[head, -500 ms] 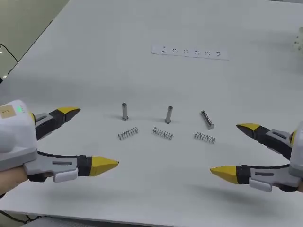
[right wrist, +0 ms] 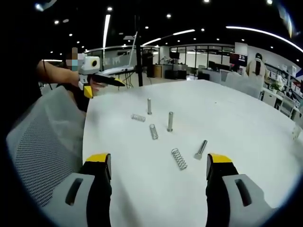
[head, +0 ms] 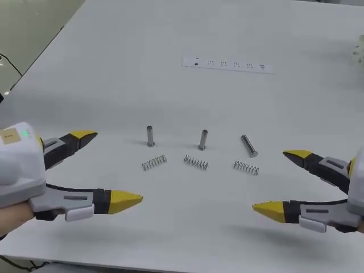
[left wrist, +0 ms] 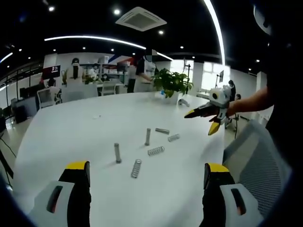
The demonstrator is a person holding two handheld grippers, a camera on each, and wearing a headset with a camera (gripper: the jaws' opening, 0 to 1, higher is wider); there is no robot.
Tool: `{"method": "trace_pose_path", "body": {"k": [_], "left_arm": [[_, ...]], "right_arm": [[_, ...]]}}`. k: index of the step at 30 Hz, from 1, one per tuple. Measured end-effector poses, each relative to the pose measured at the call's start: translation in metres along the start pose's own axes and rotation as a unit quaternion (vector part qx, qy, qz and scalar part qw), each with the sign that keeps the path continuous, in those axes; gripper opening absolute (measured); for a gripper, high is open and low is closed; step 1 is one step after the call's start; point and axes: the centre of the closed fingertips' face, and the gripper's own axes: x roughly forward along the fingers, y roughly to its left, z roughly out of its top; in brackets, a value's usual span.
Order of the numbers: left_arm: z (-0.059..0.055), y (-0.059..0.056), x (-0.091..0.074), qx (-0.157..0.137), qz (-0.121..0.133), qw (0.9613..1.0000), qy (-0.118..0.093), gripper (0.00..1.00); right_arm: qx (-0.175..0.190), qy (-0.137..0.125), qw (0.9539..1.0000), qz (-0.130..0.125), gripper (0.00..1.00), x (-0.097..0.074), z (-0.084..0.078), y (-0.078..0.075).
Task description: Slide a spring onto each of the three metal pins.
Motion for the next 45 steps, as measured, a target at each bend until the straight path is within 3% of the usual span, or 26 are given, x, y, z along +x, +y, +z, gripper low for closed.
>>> {"method": "trace_pose_path", "body": {"k": [9,24,37,45], "left_arm": [[0.005,0.004,0.001,0.007,-0.001,1.0,-0.002,0.97],[0.002,0.003,0.002,0.008,-0.003,1.0,0.003,0.97],[0.001,0.007,0.004,0.011,-0.003,0.9999,0.008,0.97],[0.0,0.008,0.005,0.009,-0.002,0.9999,0.007,0.96]], "right_arm": [[0.001,-0.002,1.0,0.004,0.82,0.002,0.005,-0.004],[0.009,-0.001,0.9999,-0.005,0.73,0.014,0.026,-0.023],[0.018,0.017,0.9995,-0.017,0.67,0.033,0.038,-0.047],[0.028,0.047,0.9983,-0.021,0.57,0.048,0.038,-0.062]]}}
